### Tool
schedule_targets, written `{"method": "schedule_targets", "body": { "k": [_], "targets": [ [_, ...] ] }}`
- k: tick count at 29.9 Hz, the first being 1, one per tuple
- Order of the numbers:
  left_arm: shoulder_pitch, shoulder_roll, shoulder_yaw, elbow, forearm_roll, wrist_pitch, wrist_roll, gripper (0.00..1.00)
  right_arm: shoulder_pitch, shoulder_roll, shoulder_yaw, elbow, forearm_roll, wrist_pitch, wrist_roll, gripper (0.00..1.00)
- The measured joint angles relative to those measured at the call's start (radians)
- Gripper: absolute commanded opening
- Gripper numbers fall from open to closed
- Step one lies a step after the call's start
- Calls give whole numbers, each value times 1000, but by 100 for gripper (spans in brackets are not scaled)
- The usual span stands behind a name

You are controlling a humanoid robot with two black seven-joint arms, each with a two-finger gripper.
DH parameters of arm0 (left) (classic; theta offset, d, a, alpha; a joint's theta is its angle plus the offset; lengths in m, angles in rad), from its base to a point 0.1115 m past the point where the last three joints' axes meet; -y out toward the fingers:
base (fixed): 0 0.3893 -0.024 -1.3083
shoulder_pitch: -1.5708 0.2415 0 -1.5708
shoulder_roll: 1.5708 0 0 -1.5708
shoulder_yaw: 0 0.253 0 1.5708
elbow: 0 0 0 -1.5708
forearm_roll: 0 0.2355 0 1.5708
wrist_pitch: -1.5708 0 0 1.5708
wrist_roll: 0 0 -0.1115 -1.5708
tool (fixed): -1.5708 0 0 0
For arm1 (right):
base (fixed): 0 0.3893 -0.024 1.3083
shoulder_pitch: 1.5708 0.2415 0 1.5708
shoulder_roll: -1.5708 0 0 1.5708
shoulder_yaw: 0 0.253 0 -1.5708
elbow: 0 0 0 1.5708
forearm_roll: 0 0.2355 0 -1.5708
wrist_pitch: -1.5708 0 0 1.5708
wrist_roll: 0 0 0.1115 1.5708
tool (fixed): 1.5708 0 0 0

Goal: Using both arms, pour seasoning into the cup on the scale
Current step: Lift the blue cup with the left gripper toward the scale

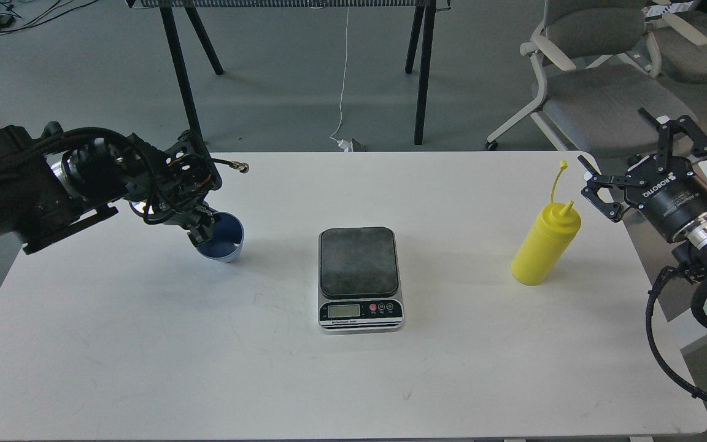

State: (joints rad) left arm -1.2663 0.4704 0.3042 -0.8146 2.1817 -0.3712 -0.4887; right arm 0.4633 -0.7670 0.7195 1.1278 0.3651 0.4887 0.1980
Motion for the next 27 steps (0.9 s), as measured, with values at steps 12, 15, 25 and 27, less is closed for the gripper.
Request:
{"method": "schedule_targets", "body": {
  "k": [12,15,25,27],
  "targets": [
    [-14,6,3,0,0,-2,0,0,0,2,0,0,0,0,0,99],
    [-22,14,-1,0,0,-4,0,0,0,2,0,0,0,0,0,99],
    [-165,2,-7,-97,-8,-42,0,0,0,11,3,-1,0,0,0,99],
    [-185,-19,-7,-117,-8,-64,0,0,0,12,3,-2,0,0,0,99]
  ]
}}
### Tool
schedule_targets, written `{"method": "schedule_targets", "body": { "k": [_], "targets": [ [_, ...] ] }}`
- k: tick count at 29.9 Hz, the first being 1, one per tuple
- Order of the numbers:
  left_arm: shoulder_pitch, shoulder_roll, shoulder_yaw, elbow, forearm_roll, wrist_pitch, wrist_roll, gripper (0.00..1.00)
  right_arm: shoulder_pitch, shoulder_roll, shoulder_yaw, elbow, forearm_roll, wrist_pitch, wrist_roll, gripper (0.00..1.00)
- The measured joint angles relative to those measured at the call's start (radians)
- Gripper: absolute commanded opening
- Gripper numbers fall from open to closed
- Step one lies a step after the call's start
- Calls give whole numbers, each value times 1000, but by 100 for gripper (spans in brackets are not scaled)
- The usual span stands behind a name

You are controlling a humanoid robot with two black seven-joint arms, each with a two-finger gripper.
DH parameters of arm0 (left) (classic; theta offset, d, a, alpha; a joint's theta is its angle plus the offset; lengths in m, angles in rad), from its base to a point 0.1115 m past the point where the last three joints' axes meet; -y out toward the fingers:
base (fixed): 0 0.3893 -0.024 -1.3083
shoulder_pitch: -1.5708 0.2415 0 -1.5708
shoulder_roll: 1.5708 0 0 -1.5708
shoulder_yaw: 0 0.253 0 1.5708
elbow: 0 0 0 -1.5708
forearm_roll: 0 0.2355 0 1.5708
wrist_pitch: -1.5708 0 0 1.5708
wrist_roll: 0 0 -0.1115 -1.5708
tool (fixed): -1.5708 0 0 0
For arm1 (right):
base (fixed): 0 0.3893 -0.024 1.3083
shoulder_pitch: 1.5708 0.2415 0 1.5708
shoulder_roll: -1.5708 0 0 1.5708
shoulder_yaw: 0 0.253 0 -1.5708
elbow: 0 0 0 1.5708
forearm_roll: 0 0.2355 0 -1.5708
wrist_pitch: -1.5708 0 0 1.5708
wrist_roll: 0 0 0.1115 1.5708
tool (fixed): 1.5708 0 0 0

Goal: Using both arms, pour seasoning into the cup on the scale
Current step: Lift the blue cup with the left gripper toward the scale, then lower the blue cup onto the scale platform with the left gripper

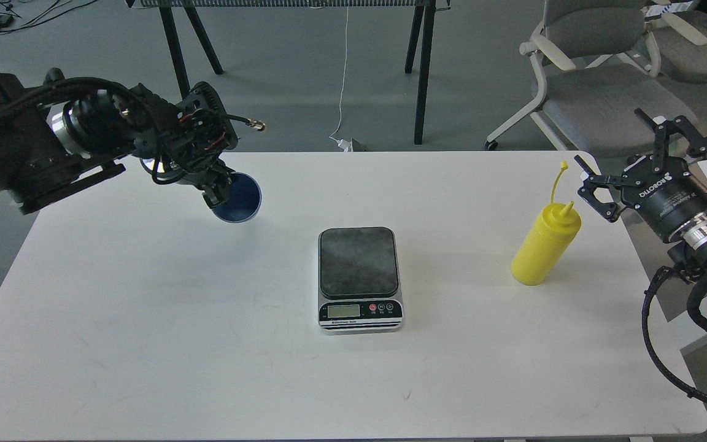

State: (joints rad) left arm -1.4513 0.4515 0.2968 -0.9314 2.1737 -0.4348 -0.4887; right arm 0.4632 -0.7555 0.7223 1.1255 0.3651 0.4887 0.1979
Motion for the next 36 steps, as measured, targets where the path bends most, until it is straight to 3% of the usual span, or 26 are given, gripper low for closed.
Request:
{"method": "schedule_targets", "body": {
  "k": [10,18,36],
  "targets": [
    [-139,-198,-3,-75,-60,-54,0,0,-4,2,-1,-1,0,0,0,99],
    [-158,-324,3,-70,-92,-54,0,0,-11,1,0,-3,0,0,0,99],
    [-93,-351,13,-47,-90,-54,0,0,-20,-1,8,-3,0,0,2,99]
  ]
}}
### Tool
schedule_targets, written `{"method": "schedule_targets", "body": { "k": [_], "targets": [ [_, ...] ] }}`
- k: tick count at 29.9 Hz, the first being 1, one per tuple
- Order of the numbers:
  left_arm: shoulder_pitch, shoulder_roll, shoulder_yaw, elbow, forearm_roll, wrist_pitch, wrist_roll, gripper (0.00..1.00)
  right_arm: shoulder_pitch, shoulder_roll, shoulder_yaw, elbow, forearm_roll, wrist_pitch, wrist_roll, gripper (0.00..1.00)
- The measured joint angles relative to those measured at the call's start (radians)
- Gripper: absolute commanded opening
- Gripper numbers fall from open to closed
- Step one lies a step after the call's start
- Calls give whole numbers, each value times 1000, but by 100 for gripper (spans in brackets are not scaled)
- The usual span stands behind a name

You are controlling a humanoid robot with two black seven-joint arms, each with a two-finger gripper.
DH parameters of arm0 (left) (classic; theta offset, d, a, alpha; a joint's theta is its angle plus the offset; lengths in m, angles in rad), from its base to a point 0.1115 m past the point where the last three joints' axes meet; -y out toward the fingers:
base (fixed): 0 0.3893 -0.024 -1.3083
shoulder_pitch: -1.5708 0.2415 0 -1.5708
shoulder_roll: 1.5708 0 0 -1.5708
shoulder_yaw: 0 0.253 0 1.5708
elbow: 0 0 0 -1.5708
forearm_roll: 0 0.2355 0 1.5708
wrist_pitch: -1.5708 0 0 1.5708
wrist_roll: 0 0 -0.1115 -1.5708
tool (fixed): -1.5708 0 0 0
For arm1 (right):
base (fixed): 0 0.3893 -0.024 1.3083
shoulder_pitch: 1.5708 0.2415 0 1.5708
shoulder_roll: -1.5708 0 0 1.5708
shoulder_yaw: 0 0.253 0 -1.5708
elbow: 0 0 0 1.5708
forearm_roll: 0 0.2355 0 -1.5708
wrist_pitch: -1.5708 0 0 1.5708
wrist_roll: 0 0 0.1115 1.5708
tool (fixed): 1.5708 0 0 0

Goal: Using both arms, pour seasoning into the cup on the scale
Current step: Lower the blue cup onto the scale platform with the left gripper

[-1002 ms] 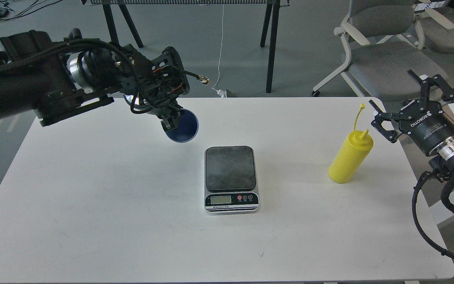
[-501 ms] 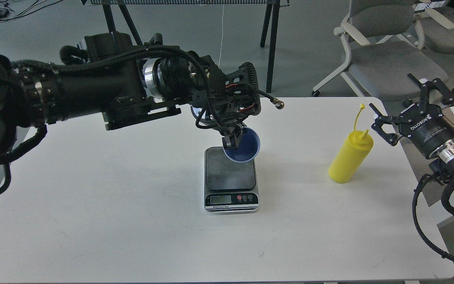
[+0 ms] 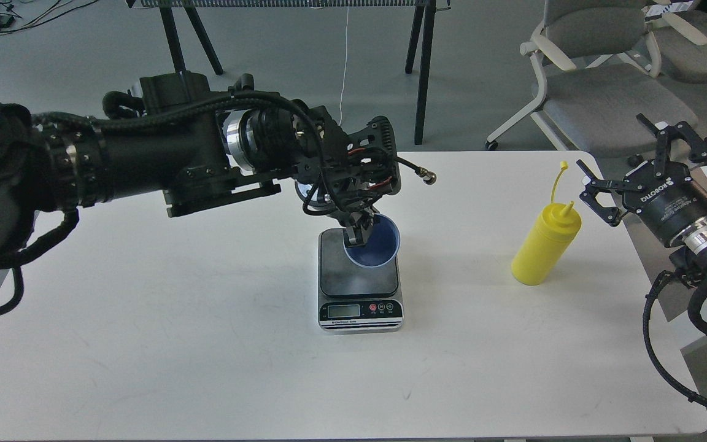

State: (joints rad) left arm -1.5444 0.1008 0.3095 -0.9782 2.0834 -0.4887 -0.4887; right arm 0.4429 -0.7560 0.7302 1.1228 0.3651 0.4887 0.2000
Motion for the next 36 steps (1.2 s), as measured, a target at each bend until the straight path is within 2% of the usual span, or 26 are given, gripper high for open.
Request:
{"method": "schedule_targets", "body": {
  "k": [18,36],
  "targets": [
    [40,-13,25,43,4,0,0,2,-12,-2,2,-1,0,0,8,99],
    [41,-16,35,59,-8,0,0,9,-20,-3,2,-2,0,0,15,99]
  ]
}}
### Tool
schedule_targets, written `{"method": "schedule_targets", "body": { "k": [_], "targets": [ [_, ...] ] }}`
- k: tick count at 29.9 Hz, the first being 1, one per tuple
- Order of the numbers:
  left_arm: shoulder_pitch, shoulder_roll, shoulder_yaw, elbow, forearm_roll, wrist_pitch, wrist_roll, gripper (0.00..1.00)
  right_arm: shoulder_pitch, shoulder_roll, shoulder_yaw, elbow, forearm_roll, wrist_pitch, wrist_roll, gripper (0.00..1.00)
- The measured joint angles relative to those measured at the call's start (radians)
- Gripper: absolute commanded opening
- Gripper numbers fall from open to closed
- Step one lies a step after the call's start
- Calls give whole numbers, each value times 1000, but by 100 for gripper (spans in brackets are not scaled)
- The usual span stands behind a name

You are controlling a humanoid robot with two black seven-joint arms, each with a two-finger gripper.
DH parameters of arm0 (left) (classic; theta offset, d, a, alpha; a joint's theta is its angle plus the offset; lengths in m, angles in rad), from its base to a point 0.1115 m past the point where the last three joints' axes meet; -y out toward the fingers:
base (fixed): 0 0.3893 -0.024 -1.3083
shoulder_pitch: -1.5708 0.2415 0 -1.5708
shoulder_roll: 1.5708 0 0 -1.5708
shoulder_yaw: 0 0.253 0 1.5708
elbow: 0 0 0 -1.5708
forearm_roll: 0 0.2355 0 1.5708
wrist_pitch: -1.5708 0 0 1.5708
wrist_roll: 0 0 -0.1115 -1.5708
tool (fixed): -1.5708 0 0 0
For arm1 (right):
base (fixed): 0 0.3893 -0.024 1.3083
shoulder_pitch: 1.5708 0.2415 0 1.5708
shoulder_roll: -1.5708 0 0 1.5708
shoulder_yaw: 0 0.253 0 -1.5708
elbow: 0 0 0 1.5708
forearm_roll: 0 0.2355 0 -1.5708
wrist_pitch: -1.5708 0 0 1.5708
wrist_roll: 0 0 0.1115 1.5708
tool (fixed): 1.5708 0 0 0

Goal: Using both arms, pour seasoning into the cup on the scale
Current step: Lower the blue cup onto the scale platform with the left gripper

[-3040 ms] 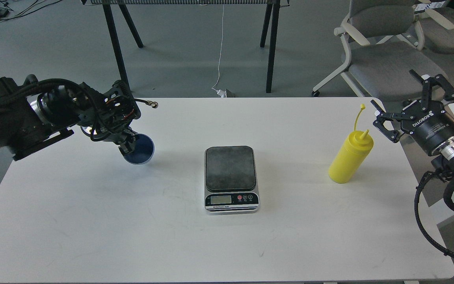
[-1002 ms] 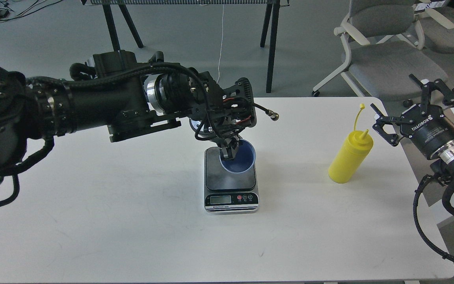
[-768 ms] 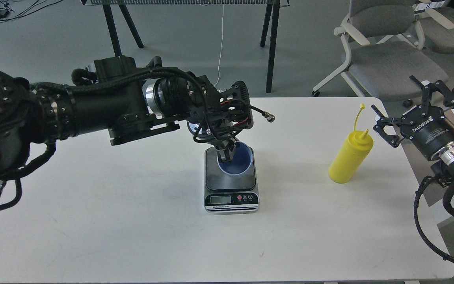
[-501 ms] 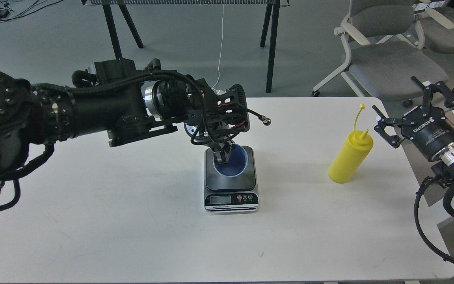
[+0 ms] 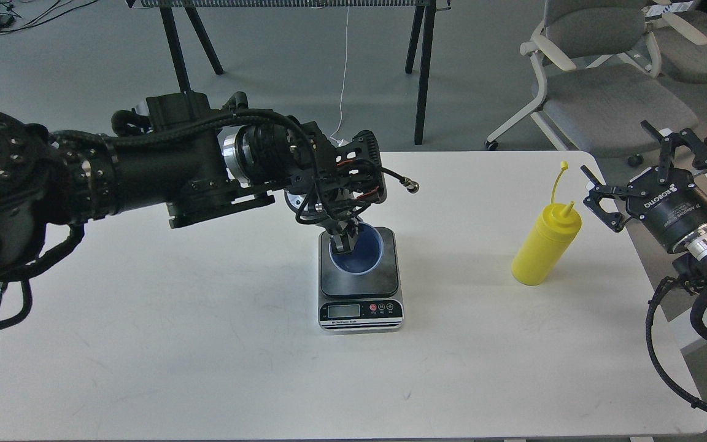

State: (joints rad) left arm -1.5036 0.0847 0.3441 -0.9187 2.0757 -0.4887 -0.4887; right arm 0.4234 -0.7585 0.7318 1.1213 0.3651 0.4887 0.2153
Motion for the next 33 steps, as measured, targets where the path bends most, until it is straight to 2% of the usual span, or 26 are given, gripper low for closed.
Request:
{"method": "schedule_targets", "body": {
  "k": [33],
  "targets": [
    [1,-11,-13,30,-37,0,0,13,-16,2,0,2,0,0,3,99]
  ]
}}
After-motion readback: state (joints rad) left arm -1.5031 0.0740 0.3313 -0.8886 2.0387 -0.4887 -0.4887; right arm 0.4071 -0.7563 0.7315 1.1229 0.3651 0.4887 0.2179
